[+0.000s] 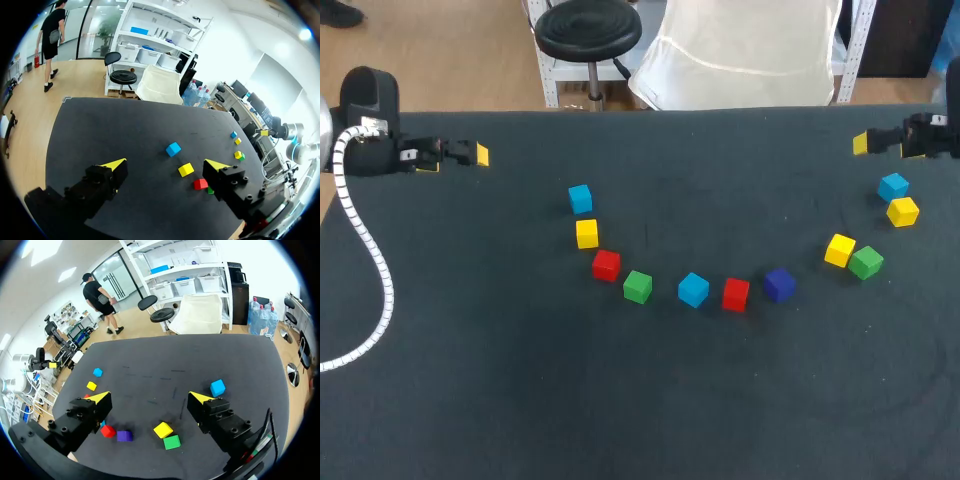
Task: Place the blue cubes, place green cubes on the blue cubes, place the yellow cubes on the green cubes, then place the red cubes on the yellow cubes, and place purple cube on the red cubes.
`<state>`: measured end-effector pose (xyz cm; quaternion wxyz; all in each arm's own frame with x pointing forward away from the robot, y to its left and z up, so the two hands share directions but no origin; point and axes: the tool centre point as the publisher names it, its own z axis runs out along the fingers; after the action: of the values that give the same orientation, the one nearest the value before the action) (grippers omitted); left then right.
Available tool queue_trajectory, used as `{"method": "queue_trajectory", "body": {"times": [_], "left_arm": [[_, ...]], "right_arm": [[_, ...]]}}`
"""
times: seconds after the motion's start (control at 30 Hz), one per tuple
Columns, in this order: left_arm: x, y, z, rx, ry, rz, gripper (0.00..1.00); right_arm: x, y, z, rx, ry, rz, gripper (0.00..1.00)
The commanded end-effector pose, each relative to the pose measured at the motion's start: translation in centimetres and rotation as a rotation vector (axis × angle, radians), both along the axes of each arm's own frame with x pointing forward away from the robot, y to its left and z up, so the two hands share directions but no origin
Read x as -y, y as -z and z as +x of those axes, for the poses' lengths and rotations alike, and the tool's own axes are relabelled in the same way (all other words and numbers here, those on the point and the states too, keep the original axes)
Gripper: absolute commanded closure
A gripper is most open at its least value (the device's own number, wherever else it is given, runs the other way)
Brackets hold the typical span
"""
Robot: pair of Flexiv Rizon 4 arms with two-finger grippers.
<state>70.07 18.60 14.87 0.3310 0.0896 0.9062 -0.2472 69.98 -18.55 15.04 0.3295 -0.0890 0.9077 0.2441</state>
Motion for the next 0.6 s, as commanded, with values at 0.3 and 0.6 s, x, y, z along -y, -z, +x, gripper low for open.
{"method": "queue_trajectory", "body": {"times": [0.3, 0.6], "left_arm": [[0.06, -0.09, -0.03, -0.002, -0.002, 0.004, 0.00], [0.06, -0.09, -0.03, -0.002, -0.002, 0.004, 0.00]], "right_arm": [[-0.07, -0.01, -0.05, 0.001, 0.004, -0.003, 0.00], [0.34, -0.26, 0.22, 0.127, -0.145, -0.056, 0.00]]}}
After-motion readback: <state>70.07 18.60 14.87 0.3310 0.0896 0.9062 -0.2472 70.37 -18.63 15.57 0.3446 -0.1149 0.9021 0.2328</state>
